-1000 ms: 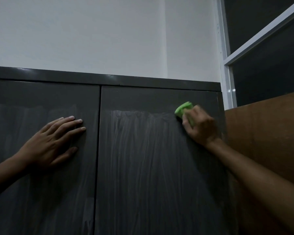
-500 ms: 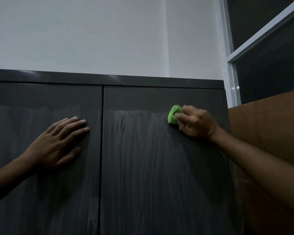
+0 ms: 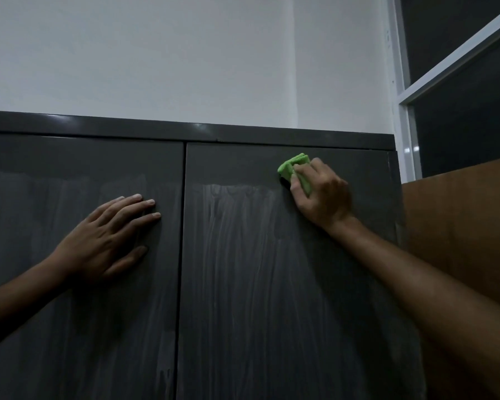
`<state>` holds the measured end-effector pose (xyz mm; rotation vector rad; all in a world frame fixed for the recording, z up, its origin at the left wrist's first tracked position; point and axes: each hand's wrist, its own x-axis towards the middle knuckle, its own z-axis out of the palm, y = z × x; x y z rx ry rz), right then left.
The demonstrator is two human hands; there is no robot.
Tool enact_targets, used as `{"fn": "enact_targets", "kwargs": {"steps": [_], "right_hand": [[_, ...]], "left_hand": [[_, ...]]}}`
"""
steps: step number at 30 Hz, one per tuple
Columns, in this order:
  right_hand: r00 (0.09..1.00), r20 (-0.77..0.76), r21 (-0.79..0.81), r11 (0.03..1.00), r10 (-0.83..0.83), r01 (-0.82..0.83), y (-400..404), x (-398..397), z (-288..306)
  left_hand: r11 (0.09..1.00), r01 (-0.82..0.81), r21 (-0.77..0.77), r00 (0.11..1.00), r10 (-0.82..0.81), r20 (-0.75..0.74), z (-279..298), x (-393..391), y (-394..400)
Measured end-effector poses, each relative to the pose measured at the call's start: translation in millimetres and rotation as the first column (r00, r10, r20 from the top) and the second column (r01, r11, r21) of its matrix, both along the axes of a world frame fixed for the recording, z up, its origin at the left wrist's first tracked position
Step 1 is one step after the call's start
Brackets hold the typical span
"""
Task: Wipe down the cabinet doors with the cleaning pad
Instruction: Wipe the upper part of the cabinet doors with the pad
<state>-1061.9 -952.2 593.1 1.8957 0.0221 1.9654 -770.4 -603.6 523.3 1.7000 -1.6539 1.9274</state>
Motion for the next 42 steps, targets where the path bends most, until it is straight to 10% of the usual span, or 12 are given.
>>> {"fn": "enact_targets", "kwargs": {"steps": [5, 10, 16, 21, 27, 31, 37, 42], "right_hand": [[0.896, -0.390, -0.553, 0.832, -0.213, -0.043, -1, -2, -23], [1.000, 0.001, 0.024, 0.999, 0.026, -0.026, 18, 8, 6], [0.900, -0.404, -0.531, 0.843, -0.164, -0.085, 21, 13, -30], [0.998, -0.043, -0.061, 0.997, 0.042, -0.045, 29, 23, -6], [0.929, -0.336, -0.503, 0.864, -0.155, -0.038, 14, 9, -11], [1.000, -0.022, -0.027, 1.000, 0.015, -0.016, 28, 19, 3], [0.910, -0.371, -0.576, 0.815, -0.186, -0.068, 31, 31, -18], [0.997, -0.041, -0.066, 0.996, 0.059, -0.062, 51, 45, -7]], "left_hand": [[1.000, -0.004, -0.001, 1.000, 0.004, 0.005, 0, 2, -1], [1.000, -0.012, 0.011, 1.000, 0.012, -0.003, 0, 2, 1], [1.000, -0.005, 0.009, 1.000, 0.005, 0.004, 0, -5, 0], [1.000, -0.012, 0.005, 1.000, 0.012, 0.001, -1, -9, 1], [1.000, -0.019, 0.008, 1.000, 0.019, -0.008, -1, -5, -1], [1.000, -0.023, 0.010, 1.000, 0.023, -0.012, -1, -2, 1], [0.999, -0.031, 0.016, 0.999, 0.031, -0.009, -1, 0, 0], [0.999, -0.040, 0.016, 0.999, 0.041, -0.020, -1, 5, -1]]}}
